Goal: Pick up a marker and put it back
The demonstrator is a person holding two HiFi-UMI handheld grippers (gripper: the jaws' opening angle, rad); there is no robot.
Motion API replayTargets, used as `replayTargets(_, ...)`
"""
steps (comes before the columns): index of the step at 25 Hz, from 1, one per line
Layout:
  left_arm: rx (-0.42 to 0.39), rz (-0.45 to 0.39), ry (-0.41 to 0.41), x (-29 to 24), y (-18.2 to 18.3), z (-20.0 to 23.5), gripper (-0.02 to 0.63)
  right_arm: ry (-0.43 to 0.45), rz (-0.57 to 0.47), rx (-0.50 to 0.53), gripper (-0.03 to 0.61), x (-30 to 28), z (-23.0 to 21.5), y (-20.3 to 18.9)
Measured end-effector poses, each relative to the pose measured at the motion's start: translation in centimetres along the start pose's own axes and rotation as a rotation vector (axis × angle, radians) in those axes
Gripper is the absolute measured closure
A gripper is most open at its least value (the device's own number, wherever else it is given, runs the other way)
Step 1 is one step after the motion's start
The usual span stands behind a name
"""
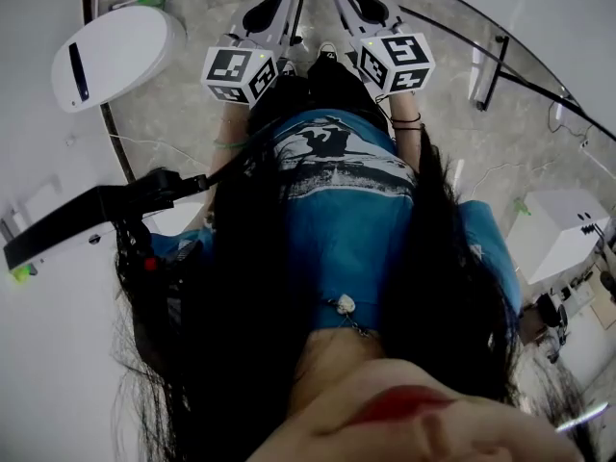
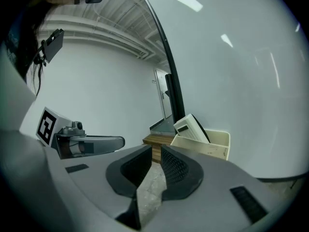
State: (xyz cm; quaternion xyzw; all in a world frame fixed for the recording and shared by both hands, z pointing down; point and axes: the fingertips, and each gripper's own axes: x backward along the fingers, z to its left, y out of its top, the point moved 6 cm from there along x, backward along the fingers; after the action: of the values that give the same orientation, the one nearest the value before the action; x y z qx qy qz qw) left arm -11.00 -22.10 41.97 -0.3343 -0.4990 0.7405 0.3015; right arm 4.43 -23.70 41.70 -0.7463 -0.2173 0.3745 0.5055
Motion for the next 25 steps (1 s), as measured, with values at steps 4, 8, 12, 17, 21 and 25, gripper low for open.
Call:
replayTargets(4, 0.004, -0.003, 0.021, -0.1, -0.1, 0.4, 0.614, 0.056, 0.054, 0.148, 0.456, -1.8, 0.6, 0.6)
replayTargets(8, 0.005, -0.007, 0.039, -0.1, 0.0, 0.9, 0.614, 0.055, 0.158, 0.302, 0.437, -4.0, 0.5, 0.4)
replayTargets(12, 0.006, -0.017, 0.06, -0.1, 0.4, 1.4, 0.614, 0.043, 0.231, 0.378, 0.436, -5.9, -0.2, 0.2)
replayTargets(17, 0.013, -0.029, 0.074, -0.1, 0.6, 1.7, 0.614, 0.045, 0.339, 0.468, 0.436, -7.3, -0.2, -0.4)
replayTargets(21, 0.015, -0.033, 0.069, -0.2, 0.5, 1.6, 0.614, 0.002, 0.382, 0.503, 0.437, -7.7, -0.3, -0.4)
replayTargets(25, 0.02, -0.04, 0.073, -0.1, 0.6, 1.8, 0.614, -0.029, 0.391, 0.53, 0.439, -7.9, -0.5, -0.3)
